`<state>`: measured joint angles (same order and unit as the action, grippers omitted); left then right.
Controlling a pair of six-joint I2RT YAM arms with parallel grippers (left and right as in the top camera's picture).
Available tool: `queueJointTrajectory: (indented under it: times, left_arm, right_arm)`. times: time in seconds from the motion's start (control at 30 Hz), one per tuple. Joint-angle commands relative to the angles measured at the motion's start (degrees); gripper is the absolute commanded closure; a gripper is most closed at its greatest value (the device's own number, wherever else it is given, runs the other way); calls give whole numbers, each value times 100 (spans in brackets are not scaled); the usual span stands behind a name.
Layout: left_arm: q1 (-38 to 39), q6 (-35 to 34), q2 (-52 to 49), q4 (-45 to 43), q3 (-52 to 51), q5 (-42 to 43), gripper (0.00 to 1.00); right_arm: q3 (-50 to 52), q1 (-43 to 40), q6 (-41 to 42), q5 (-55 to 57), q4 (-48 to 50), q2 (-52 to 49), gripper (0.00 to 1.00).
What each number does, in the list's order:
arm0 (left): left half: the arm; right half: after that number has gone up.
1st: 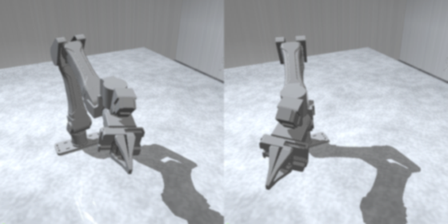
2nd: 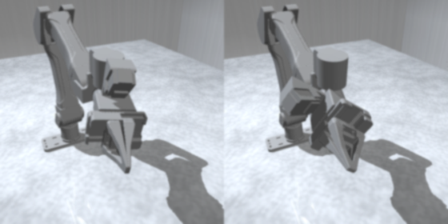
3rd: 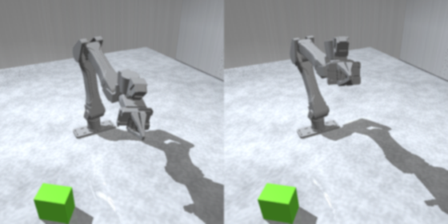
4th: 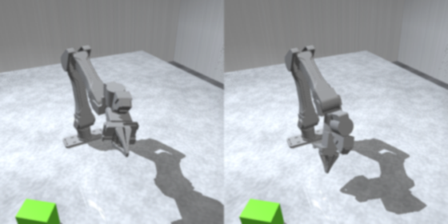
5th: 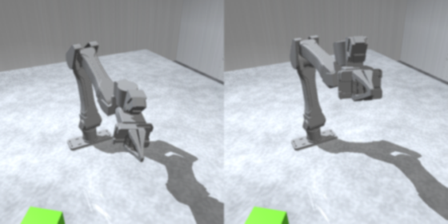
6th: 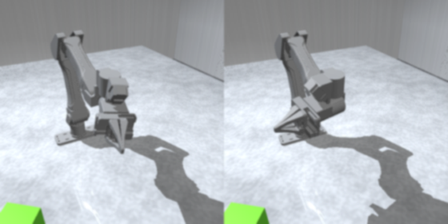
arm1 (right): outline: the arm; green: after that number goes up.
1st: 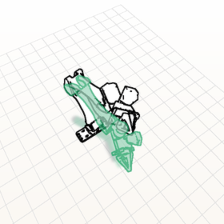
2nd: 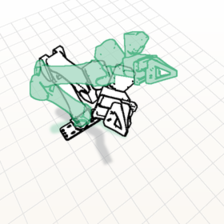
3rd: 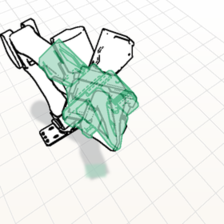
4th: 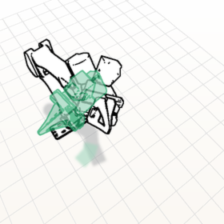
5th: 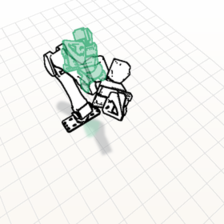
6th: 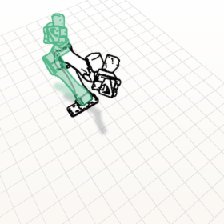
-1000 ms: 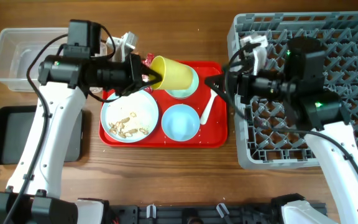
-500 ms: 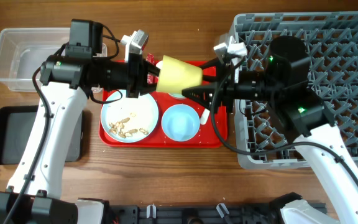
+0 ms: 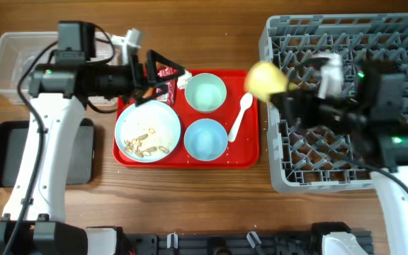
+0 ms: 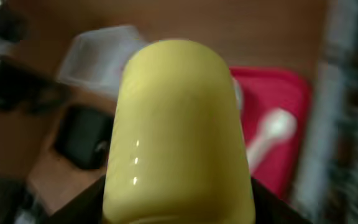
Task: Sort waste into correct bins and load items into the dishwasher rack
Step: 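Lower the yellow cup into the rack and open the right gripper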
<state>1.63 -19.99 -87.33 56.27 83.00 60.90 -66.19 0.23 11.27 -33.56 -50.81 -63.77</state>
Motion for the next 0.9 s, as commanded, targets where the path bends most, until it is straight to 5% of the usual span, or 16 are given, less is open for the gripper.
queueJointTrajectory:
  times: [0.0, 0.3, 0.5, 0.67, 0.87]
  left_arm:
    - [-175, 70, -4, -4, 42, -511, 0]
    - [-175, 72, -4, 140, 42, -820, 0]
    - [-175, 72, -4, 186, 42, -831, 0]
    - [-175, 72, -4, 184, 42, -831, 0]
    - [-175, 72, -2, 367, 42, -1178, 0]
  right_arm:
    - [-50, -479, 376, 2041, -977, 4, 47]
    - [-50, -490, 466, 2374, -1563, -1045, 46]
    - [-50, -367, 522, 1843, -1307, -1775, 18]
    - [-286, -76, 544, 1849, -1252, -1602, 18]
    - [-323, 1279, 216, 931, 216, -1263, 24]
